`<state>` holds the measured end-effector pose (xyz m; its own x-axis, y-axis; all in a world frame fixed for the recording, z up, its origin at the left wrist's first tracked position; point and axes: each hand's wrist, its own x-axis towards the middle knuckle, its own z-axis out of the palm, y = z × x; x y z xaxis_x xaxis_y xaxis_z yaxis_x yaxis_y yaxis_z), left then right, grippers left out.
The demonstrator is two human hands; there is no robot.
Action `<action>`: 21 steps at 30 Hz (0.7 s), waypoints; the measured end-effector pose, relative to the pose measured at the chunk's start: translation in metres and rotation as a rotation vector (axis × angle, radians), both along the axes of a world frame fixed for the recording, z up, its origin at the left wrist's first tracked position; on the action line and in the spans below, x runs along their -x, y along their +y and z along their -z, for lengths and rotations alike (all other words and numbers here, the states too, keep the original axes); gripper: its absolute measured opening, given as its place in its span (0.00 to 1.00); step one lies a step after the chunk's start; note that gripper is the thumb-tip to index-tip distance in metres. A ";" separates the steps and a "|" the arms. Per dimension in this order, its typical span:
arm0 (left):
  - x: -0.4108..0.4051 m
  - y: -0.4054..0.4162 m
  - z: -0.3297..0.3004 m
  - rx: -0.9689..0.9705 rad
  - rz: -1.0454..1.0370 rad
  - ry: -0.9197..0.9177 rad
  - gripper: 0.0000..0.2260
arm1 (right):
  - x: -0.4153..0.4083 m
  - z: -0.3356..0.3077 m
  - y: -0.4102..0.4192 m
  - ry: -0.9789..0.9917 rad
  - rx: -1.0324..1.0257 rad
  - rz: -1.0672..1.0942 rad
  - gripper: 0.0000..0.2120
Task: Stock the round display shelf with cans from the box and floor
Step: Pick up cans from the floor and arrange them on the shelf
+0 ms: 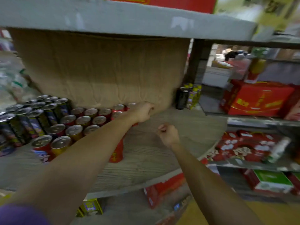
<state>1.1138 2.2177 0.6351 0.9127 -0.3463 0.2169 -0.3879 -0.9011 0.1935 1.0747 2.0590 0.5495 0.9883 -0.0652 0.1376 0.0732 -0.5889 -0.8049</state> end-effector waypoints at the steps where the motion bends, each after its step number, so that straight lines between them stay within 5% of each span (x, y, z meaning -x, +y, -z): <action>1: 0.005 -0.018 0.003 0.011 0.038 0.023 0.12 | 0.009 0.000 -0.018 -0.005 -0.013 0.032 0.03; 8: 0.036 -0.158 0.049 0.221 0.253 0.285 0.07 | 0.079 0.013 -0.147 0.022 0.004 0.218 0.02; 18: 0.106 -0.340 0.149 0.126 0.501 0.486 0.06 | 0.191 0.090 -0.300 0.277 0.059 0.456 0.14; 21: 0.126 -0.379 0.196 0.105 0.508 0.594 0.10 | 0.216 0.127 -0.339 0.366 0.027 0.510 0.07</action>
<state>0.9879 1.8384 0.4392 0.6218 -0.7565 -0.2026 -0.5522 -0.6070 0.5715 0.8590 1.7197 0.4222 0.8171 -0.5422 -0.1956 -0.5000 -0.4978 -0.7086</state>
